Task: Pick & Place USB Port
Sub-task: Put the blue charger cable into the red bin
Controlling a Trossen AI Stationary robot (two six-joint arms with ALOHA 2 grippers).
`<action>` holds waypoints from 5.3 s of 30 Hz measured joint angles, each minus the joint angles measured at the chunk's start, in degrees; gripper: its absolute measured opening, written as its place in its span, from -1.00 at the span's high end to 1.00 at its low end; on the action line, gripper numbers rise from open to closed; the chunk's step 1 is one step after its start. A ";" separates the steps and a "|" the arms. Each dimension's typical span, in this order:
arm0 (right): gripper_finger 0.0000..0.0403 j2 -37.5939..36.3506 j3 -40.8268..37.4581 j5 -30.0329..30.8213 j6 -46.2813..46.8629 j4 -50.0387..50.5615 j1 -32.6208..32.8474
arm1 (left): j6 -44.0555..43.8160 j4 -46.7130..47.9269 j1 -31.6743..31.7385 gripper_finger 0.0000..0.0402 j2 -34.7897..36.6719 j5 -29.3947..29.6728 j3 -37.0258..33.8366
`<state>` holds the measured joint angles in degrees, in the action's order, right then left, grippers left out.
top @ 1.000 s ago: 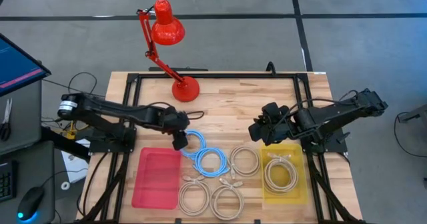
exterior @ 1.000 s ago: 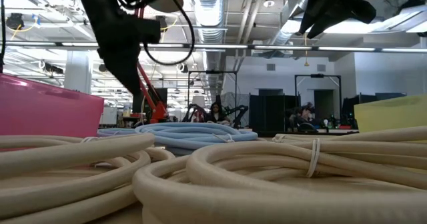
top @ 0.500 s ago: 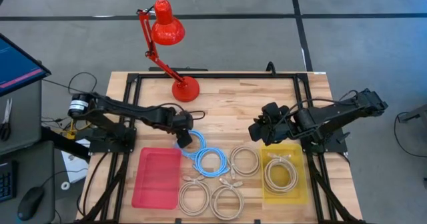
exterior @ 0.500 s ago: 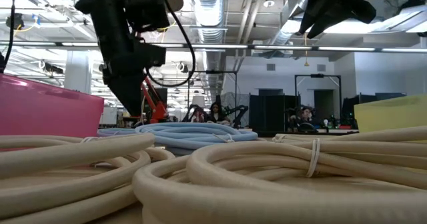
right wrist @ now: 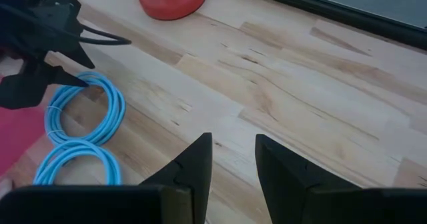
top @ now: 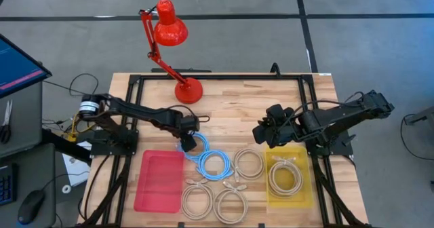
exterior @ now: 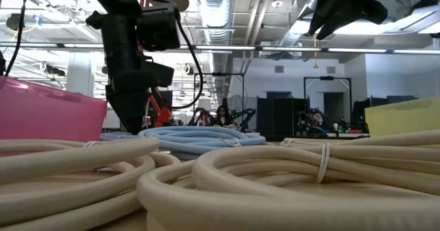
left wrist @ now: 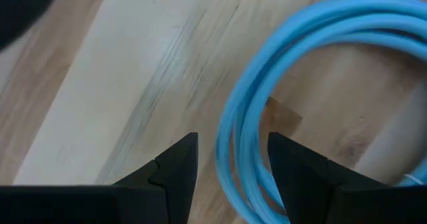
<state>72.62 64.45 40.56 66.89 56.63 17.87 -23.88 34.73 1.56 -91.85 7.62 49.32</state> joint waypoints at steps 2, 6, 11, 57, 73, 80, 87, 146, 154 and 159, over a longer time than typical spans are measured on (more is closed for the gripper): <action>0.47 0.00 0.00 0.01 -0.02 0.08 0.00 | 0.01 -0.43 0.02 0.09 -0.62 0.00 0.00; 0.47 0.00 0.00 0.01 0.00 0.10 0.00 | 0.03 -2.18 0.02 0.10 -2.25 -0.02 0.00; 0.47 0.00 0.00 0.01 0.00 0.19 0.00 | 0.02 -3.91 0.00 0.13 -4.44 -0.10 0.14; 0.47 0.02 0.00 1.87 0.00 1.41 -1.14 | -4.99 -5.08 -0.33 0.80 37.62 7.78 0.10; 0.47 0.01 -0.02 1.76 0.00 1.61 -4.17 | -26.61 19.60 -15.88 0.80 38.01 5.53 5.60; 0.47 0.02 -0.02 1.74 -0.17 1.76 -4.17 | -34.50 23.60 -22.58 0.80 34.14 2.68 5.60; 0.47 0.02 -0.02 1.74 -4.49 1.95 -4.14 | -41.01 23.75 -28.81 0.80 28.53 0.45 5.57; 0.47 0.02 -0.02 1.90 -4.33 6.27 -4.13 | -67.47 7.09 -43.93 0.22 28.15 -16.05 -18.36; 0.47 0.02 -0.02 1.91 -4.33 6.11 -4.17 | -68.28 5.98 -41.04 0.57 41.23 -9.10 -18.32; 0.47 0.02 -0.02 1.91 -4.33 6.11 -4.17 | -67.37 5.81 -38.31 0.70 47.00 -7.03 -18.29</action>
<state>72.64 64.42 42.48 62.57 62.74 13.69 -91.25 40.54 -36.74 -44.85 0.58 31.03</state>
